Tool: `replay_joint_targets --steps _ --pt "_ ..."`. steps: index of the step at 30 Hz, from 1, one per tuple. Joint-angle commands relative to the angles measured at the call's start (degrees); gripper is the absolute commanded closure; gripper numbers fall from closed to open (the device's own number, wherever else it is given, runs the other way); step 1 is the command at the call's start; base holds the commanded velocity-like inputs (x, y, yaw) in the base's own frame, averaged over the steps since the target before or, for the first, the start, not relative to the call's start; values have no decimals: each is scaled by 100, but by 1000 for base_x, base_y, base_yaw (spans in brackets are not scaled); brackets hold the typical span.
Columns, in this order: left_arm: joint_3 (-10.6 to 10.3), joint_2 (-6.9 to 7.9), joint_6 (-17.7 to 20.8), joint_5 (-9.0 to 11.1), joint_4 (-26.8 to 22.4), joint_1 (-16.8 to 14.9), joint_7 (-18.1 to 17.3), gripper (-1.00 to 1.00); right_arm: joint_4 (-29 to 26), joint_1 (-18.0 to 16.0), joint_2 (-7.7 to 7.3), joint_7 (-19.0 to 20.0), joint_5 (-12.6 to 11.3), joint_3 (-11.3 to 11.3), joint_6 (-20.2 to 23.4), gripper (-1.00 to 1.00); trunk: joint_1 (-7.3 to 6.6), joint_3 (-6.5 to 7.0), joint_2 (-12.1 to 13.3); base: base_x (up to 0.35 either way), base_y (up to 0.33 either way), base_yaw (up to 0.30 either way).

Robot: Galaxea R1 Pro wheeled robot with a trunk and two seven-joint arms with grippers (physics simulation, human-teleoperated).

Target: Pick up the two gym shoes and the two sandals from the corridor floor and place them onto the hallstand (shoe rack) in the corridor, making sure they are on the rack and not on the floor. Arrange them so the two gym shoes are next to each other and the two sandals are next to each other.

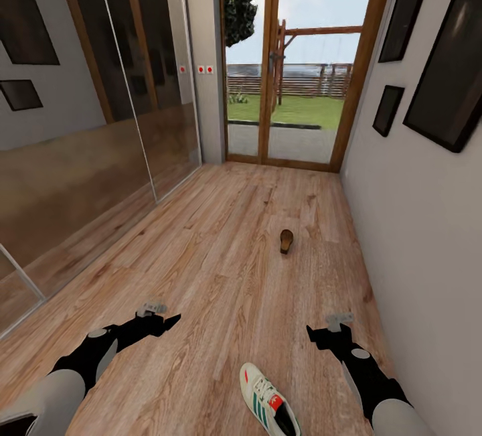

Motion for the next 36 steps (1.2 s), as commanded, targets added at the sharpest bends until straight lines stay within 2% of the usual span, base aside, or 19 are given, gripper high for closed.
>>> replay_joint_targets --steps 1,6,15,22,26,32,36 --pt "38 -6 -49 -62 5 -3 -45 -100 -3 -4 7 40 51 -48 -22 -100 -1 -5 -2 0 0 0" --pt "-64 -14 -196 -62 8 4 -119 -100 -4 -1 6 45 58 -46 -22 -100 -1 -5 -2 0 0 0" --pt "-85 -28 -213 -63 7 1 -125 -100 76 -1 15 57 52 -45 -22 -100 -1 -5 -2 122 0 0" --pt "-89 -50 -208 -65 1 -2 -120 -100 580 -1 30 42 57 -41 -15 -100 -1 -5 -2 67 0 0" --pt "-76 -55 -189 -66 0 -14 -122 -100 664 -1 37 41 58 -35 -9 -100 -1 -5 -2 7 0 0" --pt "-69 -74 -154 -59 0 -64 -118 -100 830 -1 48 41 65 -35 -8 -100 131 -128 -243 1 0 0" --pt "-136 -87 -142 -57 0 -78 -118 -100 1034 -1 44 36 67 -36 -12 -100 219 -230 -403 0 0 0"
